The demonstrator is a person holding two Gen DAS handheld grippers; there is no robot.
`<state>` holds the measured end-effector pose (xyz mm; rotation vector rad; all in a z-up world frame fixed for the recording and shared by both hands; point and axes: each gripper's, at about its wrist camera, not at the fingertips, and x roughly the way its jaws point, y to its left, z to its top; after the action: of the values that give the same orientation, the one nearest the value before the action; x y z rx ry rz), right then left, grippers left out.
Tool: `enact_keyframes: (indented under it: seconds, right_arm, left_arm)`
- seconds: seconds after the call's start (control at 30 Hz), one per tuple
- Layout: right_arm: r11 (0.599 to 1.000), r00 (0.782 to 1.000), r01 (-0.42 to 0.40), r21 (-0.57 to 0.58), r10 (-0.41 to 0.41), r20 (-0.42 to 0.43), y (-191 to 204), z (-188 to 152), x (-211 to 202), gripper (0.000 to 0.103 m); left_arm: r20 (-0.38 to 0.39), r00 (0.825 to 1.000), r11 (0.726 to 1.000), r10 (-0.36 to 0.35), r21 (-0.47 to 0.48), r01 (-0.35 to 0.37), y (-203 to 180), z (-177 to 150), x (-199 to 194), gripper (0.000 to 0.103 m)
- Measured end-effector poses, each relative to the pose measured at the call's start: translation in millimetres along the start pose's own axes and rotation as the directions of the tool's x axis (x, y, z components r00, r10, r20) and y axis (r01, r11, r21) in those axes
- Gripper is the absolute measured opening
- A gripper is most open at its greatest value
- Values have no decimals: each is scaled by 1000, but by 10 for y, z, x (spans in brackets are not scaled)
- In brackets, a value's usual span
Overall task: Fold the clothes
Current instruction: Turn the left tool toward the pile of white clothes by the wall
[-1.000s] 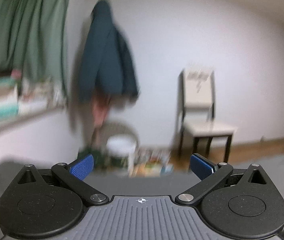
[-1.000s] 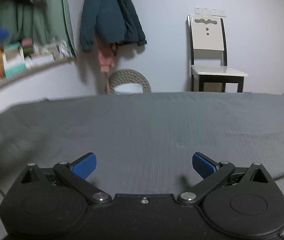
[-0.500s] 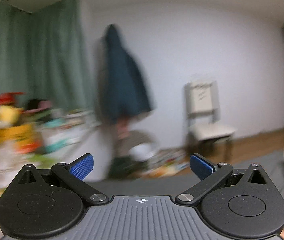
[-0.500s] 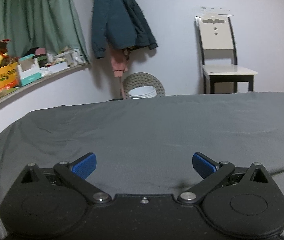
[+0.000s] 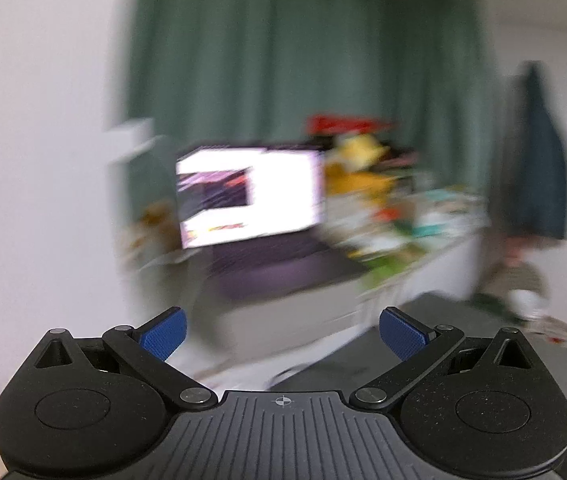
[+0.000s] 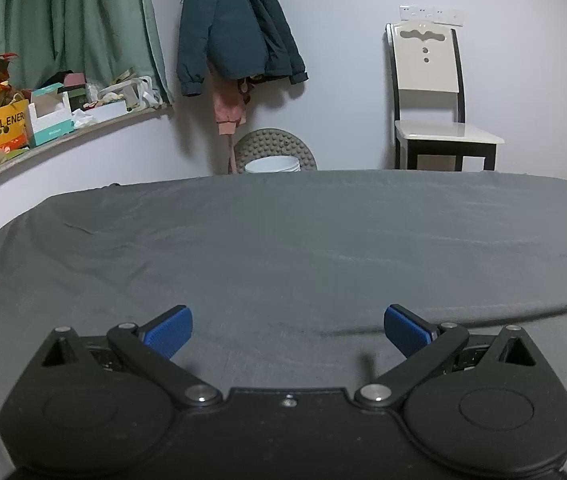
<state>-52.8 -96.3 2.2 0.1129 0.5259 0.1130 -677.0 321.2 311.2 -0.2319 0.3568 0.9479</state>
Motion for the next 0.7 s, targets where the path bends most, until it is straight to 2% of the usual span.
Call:
enact_keyframes:
  seconds: [0.07,0.13,0.2,0.3,0.33,0.53,0.6,0.7]
  right_arm:
    - [1000,1000,7,11,-7,11,-25,3,-46,103]
    - [999,1000,9,34,-9,16,-60,13,-98,103]
    - [999,1000,1,54,-2,19,-101,26,-135,103]
    - [997,999,-19,72,17,28,-137,44,-192,103]
    - [997,999,-26,72,24,29,-139,45,-204,103]
    - [998,1000,-23,53,22,9,-113,38,-172,103]
    - [998,1000,-23,52,22,2,-107,34,-161,103]
    - [998,1000,-27,53,27,2,-103,27,-165,103]
  left_arm:
    - [-54,995,995,80,-54,-83,328,-255,201,103]
    - [-142,980,985,137,-83,-150,526,-570,490,103]
    - [-210,962,979,172,-72,-191,616,-843,776,103]
    - [-267,937,969,223,-40,-242,677,-1130,1151,103]
    - [-282,927,962,246,-46,-269,678,-1196,1241,103]
    - [-283,901,941,328,20,-336,721,-1428,1547,102]
    - [-293,888,932,356,45,-359,731,-1506,1609,96]
    - [-317,889,939,331,20,-343,777,-1584,1641,83]
